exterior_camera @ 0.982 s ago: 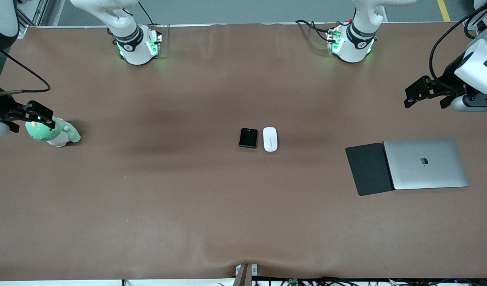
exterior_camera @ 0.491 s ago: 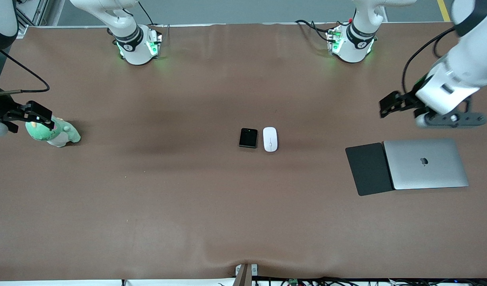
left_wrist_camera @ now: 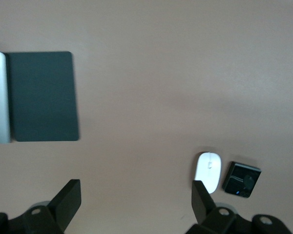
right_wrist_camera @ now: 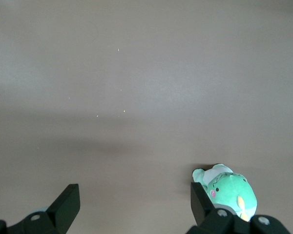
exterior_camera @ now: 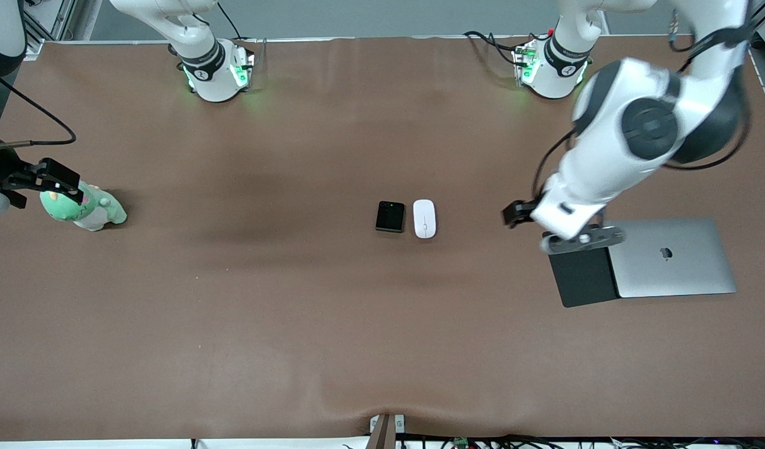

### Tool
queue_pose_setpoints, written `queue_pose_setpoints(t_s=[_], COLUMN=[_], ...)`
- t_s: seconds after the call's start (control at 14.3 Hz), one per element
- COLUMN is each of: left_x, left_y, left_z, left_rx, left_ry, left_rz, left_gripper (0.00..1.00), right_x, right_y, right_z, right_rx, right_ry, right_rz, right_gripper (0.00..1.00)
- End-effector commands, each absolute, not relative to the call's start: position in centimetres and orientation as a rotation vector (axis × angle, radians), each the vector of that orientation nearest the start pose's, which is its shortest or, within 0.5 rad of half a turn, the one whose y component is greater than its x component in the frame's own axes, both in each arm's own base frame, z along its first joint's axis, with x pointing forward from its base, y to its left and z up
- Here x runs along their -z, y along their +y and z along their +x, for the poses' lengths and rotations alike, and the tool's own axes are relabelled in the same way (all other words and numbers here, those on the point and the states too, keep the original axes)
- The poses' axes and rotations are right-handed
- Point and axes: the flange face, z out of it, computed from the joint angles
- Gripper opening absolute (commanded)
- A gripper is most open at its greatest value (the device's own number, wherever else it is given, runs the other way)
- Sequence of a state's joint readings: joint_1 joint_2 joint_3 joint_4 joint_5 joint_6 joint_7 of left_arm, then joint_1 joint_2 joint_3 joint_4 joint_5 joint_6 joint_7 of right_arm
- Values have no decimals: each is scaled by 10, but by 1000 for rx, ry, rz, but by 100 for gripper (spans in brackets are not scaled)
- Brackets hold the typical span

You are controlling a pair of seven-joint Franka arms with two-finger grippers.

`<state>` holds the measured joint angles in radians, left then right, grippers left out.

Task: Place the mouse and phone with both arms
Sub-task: 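Move the left gripper over the white mouse and lower it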

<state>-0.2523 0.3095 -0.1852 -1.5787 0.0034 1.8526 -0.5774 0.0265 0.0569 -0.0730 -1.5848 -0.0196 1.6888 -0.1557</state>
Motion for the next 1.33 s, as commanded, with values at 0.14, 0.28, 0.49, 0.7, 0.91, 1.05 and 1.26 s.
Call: queue_pose_setpoints(t_s=[0.14, 0.28, 0.49, 0.7, 0.91, 1.05, 1.26], left_x=[-401, -378, -342, -311, -286, -276, -268], left_y=[-317, -333, -361, -381, -386, -385, -385], left_z=[594, 592, 585, 573, 560, 555, 552], left_rx=[-76, -90, -78, -89, -103, -87, -78], left_ry=[-348, -365, -390, -373, -367, -348, -357], left_rz=[-3148, -3144, -3132, -3090, -3084, -3078, -3083], left_gripper=[100, 100, 100, 100, 100, 100, 100], right_x=[-602, -603, -602, -603, -602, -609, -614], right_y=[-24, -24, -27, -26, -26, -23, -21], right_z=[576, 575, 574, 573, 572, 571, 566], right_rx=[81, 81, 57, 56, 38, 55, 12], right_ry=[-167, -167, -157, -159, -123, -120, -82], right_rz=[-3172, -3172, -3171, -3172, -3171, -3171, -3174], right_gripper=[100, 100, 100, 100, 100, 100, 100])
